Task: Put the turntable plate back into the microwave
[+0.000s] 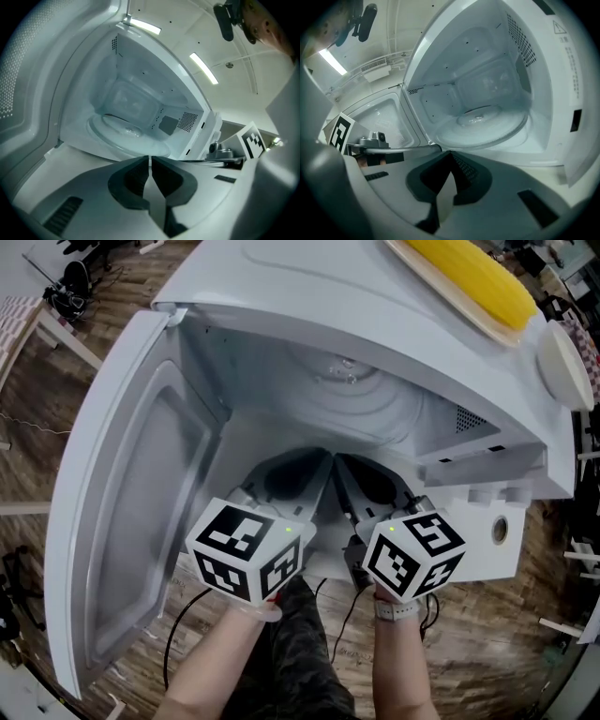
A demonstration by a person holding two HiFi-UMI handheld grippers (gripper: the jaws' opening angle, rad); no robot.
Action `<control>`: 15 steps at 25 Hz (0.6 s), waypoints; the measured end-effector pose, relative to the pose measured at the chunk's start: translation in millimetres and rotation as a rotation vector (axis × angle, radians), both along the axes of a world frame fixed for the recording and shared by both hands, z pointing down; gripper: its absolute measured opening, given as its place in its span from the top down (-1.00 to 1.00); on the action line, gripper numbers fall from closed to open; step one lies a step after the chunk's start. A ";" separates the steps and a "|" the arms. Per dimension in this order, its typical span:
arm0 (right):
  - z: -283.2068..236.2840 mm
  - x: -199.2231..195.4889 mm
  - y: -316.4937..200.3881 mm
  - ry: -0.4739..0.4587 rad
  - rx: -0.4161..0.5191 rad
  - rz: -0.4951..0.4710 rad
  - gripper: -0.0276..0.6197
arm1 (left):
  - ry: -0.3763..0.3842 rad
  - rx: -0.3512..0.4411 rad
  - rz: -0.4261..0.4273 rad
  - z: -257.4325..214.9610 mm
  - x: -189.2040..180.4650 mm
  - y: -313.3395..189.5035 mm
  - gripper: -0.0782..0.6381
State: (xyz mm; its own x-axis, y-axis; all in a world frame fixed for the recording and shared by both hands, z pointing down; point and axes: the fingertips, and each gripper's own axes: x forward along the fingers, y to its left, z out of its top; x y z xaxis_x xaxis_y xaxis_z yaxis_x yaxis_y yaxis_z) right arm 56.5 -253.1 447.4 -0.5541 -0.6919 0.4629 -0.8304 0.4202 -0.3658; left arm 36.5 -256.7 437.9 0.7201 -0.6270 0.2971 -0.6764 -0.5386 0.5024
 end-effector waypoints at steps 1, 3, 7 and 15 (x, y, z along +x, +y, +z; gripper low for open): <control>-1.0 -0.8 -1.5 0.003 0.004 0.001 0.85 | 0.004 0.002 -0.002 -1.0 -1.1 -1.4 0.69; -0.8 -0.7 -5.2 0.013 0.006 0.007 0.85 | 0.010 -0.002 -0.002 -1.1 -1.5 -4.4 0.70; 1.7 -0.3 -9.4 -0.002 -0.004 0.010 0.85 | 0.018 -0.019 0.006 1.3 -0.7 -8.0 0.70; -3.6 8.6 -13.9 0.007 0.018 0.037 0.85 | -0.007 -0.003 0.019 -1.3 6.7 -10.9 0.71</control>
State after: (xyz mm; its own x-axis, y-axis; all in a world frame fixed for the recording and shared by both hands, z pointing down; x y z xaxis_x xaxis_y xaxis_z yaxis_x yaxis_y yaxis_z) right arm 65.1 -267.0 443.7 -0.5246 -0.7203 0.4539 -0.8481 0.3955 -0.3526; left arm 43.2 -267.6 436.6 0.7298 -0.6122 0.3042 -0.6695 -0.5501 0.4992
